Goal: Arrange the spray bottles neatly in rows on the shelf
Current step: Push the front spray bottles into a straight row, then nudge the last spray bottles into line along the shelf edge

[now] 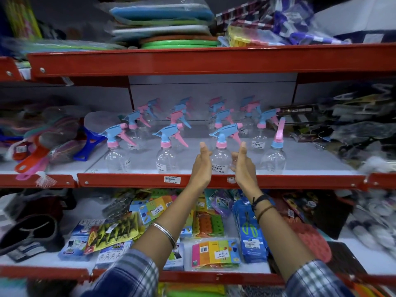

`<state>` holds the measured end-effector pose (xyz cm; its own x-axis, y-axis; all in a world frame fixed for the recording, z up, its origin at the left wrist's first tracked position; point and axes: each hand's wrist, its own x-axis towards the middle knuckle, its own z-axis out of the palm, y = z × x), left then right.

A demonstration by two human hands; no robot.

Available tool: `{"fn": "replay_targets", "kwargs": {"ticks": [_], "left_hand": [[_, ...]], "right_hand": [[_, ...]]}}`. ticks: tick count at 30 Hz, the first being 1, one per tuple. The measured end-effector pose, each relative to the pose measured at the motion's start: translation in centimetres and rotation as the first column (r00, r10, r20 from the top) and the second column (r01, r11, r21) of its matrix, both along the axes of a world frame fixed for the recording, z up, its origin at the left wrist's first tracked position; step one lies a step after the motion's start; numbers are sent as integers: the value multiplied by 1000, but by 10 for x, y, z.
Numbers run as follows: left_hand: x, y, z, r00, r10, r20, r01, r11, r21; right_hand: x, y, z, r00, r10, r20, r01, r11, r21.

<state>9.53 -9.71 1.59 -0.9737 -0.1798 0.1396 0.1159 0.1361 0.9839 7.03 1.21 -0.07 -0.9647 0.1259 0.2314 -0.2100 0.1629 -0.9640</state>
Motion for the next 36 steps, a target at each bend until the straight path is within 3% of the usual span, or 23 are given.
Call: {"fn": "replay_targets", "kwargs": {"ticks": [4, 6, 9, 13, 16, 21, 24, 36], "left_hand": [[5, 8, -7, 992, 86, -87, -90, 995, -35], [14, 18, -15, 957, 168, -238, -186, 981, -58], [21, 37, -26, 908, 96, -407, -142, 986, -83], [11, 67, -28, 952, -47, -301, 29, 997, -65], [4, 92, -21, 973, -132, -189, 118, 989, -85], [-3, 124, -11, 972, -233, -19, 227, 961, -158], [-7, 136, -12, 971, -238, -14, 231, 957, -176], [-33, 144, -7, 991, -131, -8, 128, 981, -148]], "right_hand": [[8, 2, -1, 988, -105, -113, 109, 994, 24], [11, 8, -2, 953, -216, -214, 210, 976, -50], [12, 28, -2, 902, -287, -322, 234, 953, -193], [4, 71, -2, 814, -463, -352, 355, 875, -330], [-13, 103, -2, 794, -538, -281, 445, 831, -333], [-33, 132, 3, 959, -281, -30, 278, 957, -76], [-32, 137, 6, 988, -149, 51, 147, 989, 30], [-20, 142, 3, 966, -251, -53, 253, 967, 28]]}}
